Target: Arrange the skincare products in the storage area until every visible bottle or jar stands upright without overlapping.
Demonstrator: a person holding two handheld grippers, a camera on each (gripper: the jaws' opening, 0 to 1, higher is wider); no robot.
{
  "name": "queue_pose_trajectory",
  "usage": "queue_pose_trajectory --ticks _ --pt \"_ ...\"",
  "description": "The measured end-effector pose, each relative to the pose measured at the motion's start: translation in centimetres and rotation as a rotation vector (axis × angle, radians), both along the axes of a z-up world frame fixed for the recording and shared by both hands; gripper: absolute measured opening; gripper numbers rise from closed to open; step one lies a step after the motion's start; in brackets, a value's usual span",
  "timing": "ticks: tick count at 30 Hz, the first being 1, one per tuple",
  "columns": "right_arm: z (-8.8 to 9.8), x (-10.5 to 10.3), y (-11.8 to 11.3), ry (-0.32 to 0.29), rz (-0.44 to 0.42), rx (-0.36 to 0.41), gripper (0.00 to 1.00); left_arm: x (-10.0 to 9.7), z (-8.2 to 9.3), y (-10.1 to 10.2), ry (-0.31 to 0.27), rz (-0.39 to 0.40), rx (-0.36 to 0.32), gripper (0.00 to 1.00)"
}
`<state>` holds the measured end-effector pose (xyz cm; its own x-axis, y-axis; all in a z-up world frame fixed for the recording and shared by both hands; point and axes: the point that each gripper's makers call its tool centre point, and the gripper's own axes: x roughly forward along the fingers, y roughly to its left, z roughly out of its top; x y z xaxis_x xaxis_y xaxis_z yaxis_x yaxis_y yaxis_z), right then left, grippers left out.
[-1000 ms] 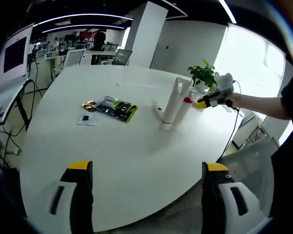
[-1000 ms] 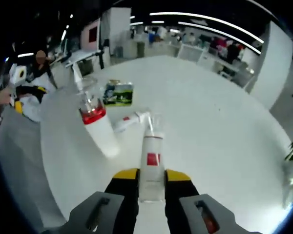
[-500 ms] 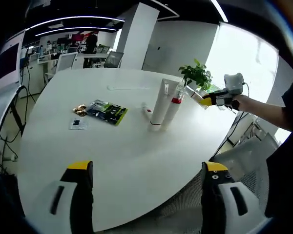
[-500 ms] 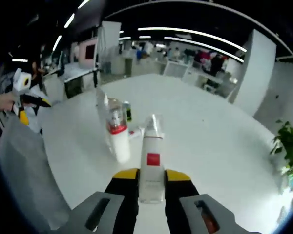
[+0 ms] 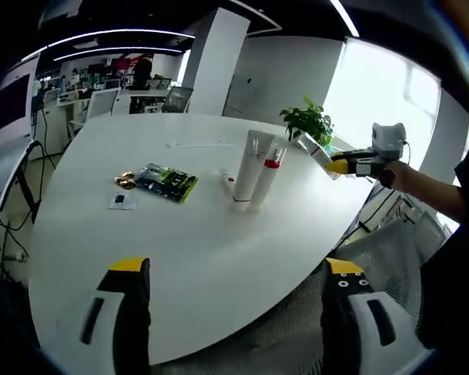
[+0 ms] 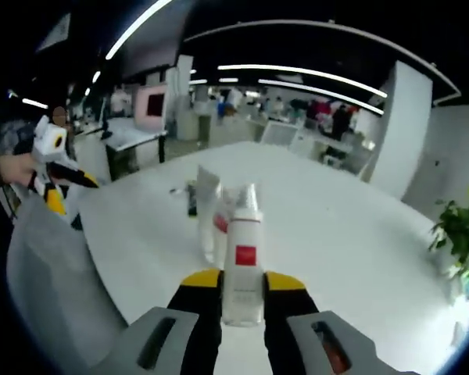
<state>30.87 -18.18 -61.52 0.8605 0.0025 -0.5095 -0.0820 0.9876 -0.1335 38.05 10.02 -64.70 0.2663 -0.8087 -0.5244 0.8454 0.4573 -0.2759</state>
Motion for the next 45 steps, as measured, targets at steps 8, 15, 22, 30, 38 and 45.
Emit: queue_pose_trajectory --ticks 8,15,22,30,38,45 --pt "1.0 -0.1 2.2 -0.052 -0.009 0.027 0.11 -0.6 1.0 0.0 0.003 0.010 -0.036 0.84" --pt "1.4 0.1 5.1 -0.069 0.042 0.000 0.11 -1.4 1.5 -0.8 0.021 0.000 -0.063 0.84" --pt "2.6 0.4 8.0 -0.129 0.083 0.036 0.11 -1.7 3.5 -2.7 0.048 -0.012 -0.142 0.84" --pt "3.4 0.6 12.3 -0.159 0.168 0.063 0.11 -2.4 6.6 -4.7 0.142 -0.015 -0.301 0.82" --pt "4.5 0.8 16.2 -0.191 0.238 0.105 0.11 -3.5 7.6 -6.1 0.250 -0.035 -0.396 0.76" --pt "4.0 0.3 18.6 -0.180 0.285 0.126 0.11 -4.1 8.2 -7.1 0.280 -0.046 -0.435 0.68"
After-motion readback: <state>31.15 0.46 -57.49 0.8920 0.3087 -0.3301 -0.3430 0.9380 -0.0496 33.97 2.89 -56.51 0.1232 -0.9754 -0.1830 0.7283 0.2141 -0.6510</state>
